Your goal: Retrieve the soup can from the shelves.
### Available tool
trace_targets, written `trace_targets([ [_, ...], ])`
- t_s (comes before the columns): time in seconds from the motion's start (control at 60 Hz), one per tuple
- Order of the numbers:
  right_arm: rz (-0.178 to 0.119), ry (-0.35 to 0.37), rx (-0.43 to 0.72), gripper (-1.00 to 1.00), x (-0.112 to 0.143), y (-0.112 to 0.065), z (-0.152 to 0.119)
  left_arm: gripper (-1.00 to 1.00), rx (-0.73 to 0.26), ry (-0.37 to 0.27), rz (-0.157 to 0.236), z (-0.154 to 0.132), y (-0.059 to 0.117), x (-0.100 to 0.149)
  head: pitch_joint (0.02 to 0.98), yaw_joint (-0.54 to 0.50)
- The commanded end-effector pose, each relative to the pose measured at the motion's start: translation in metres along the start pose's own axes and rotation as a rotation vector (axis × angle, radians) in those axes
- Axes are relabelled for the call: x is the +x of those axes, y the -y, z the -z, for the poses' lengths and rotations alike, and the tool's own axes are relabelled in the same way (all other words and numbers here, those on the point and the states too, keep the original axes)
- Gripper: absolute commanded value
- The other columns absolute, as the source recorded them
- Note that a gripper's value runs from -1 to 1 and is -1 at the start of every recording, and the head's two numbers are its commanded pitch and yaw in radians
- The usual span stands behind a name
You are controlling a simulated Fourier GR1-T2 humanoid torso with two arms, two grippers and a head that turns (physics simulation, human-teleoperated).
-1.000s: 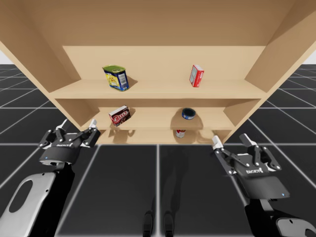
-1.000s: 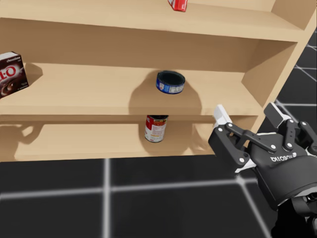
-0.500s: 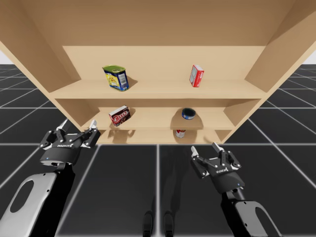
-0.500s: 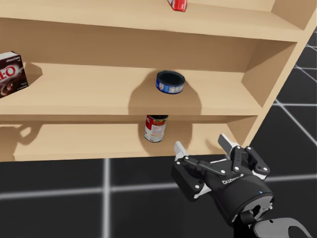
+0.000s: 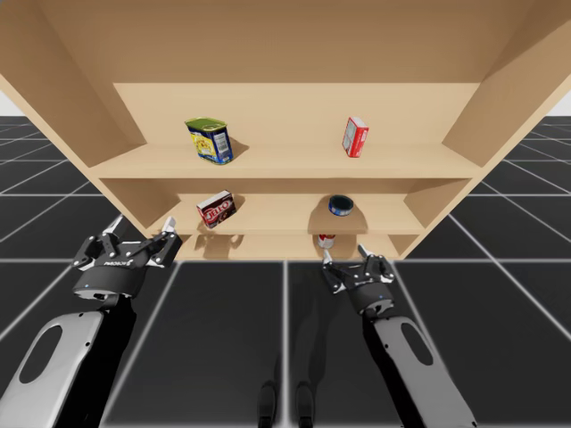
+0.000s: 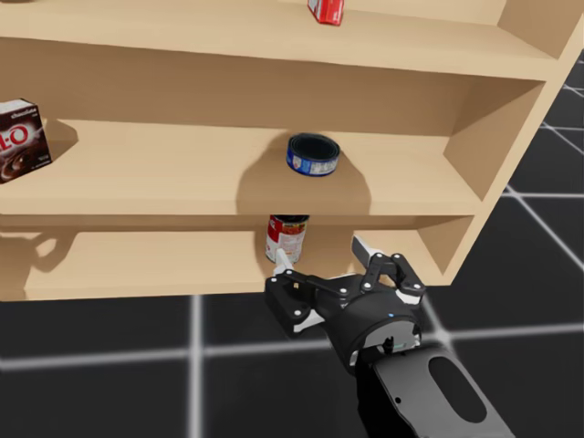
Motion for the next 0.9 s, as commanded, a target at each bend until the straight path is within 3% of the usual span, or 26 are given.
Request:
trace_targets([
  [0.017,-0.013,-0.018,-0.014,-1.00,-0.005,-0.010,0.023,-1.00,-0.001,-0.001,-0.001,0.000,0.000,0.000,0.695,-0.21],
  [0.133,-0.025,-0.037,-0.039,-1.00,-0.007,-0.015,0.039,-1.00,-0.003,-0.001,0.004,0.001,0.000,-0.001,0.695,-0.21],
  [0.5,-0.014,-0.086,-0.098,-1.00,-0.017,-0.018,0.084,-1.00,-0.001,-0.002,0.003,0.001,0.000,-0.001,0.703,-0.21],
  [0.617,-0.026,-0.099,-0.104,-1.00,-0.020,-0.019,0.096,-1.00,0.000,-0.003,0.002,0.000,-0.001,-0.001,0.707,-0.21],
  [0.767,-0.014,-0.119,-0.113,-1.00,-0.026,-0.018,0.103,-1.00,0.002,-0.004,0.002,0.000,-0.001,-0.001,0.712,-0.21],
  [0.9,-0.024,-0.116,-0.083,-1.00,-0.031,-0.019,0.106,-1.00,0.002,-0.004,0.002,0.000,-0.001,-0.001,0.711,-0.21],
])
